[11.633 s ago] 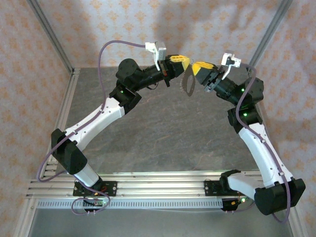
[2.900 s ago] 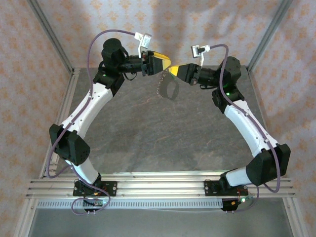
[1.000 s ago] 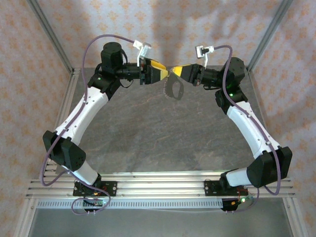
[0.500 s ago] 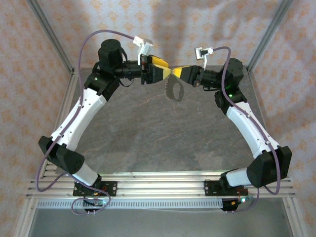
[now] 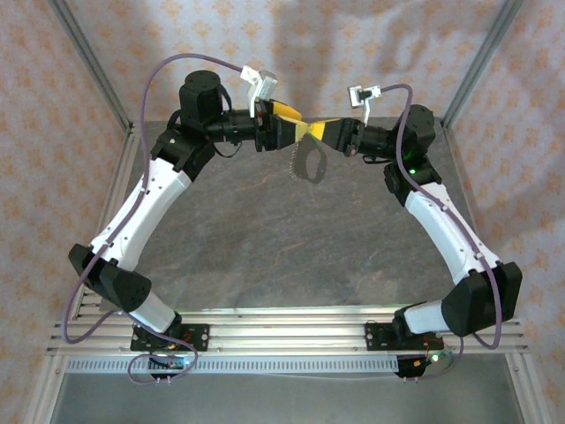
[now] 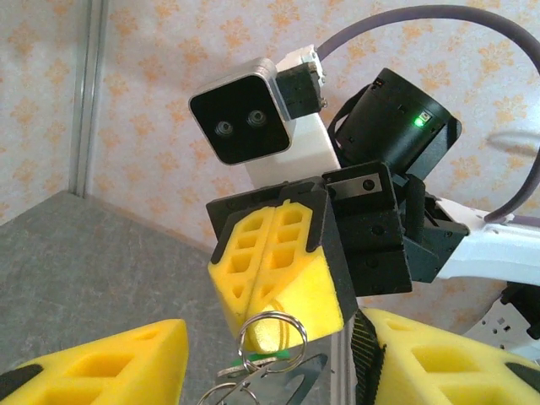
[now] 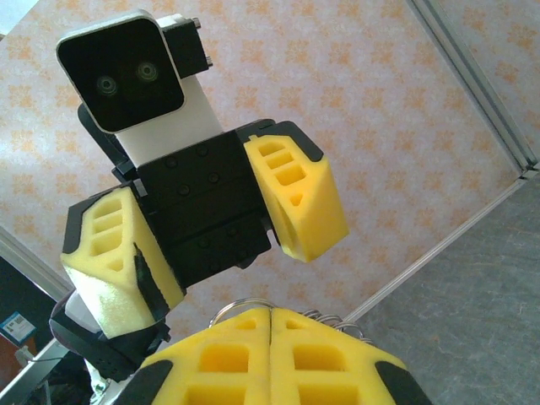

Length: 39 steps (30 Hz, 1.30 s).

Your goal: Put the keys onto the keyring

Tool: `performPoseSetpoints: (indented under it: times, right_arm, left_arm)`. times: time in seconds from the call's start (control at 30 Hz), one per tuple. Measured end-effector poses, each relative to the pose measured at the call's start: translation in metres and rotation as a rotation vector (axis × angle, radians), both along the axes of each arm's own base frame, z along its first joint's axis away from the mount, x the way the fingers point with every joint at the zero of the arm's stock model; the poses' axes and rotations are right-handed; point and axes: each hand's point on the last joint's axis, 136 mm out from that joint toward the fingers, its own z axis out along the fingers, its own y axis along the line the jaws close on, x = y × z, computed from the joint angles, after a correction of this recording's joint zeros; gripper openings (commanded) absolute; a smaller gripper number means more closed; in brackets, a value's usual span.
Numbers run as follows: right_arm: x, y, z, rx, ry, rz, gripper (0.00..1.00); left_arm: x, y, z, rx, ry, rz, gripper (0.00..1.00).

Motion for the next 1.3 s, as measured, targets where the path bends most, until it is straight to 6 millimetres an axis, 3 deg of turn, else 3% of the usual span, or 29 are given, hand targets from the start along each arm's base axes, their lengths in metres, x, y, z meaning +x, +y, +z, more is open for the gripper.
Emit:
performPoseSetpoints:
  times: [0.4,0.9,1.03,1.3]
  right_arm:
    - [0.000,0.000,-0.001,-0.004,0.003,-0.003,0.00]
    - [0.000,0.000,-0.002,-0.006,-0.002,-0.005,0.00]
    - [0.001,0.000,-0.003,-0.008,0.005,-0.005,0.00]
    - [0.003,-0.001,-0.007,-0.016,0.013,-0.014,0.00]
  left_arm:
    - [-0.003,-0.006,0.004,0.006,-0.005,-0.013,0.56]
    - [0.010,-0.014,-0.016,0.030,0.036,-0.018,0.56]
    - [0.010,-0.014,-0.017,0.030,0.037,-0.019,0.50]
    - [0.007,-0.017,-0.017,0.029,0.036,-0.033,0.29]
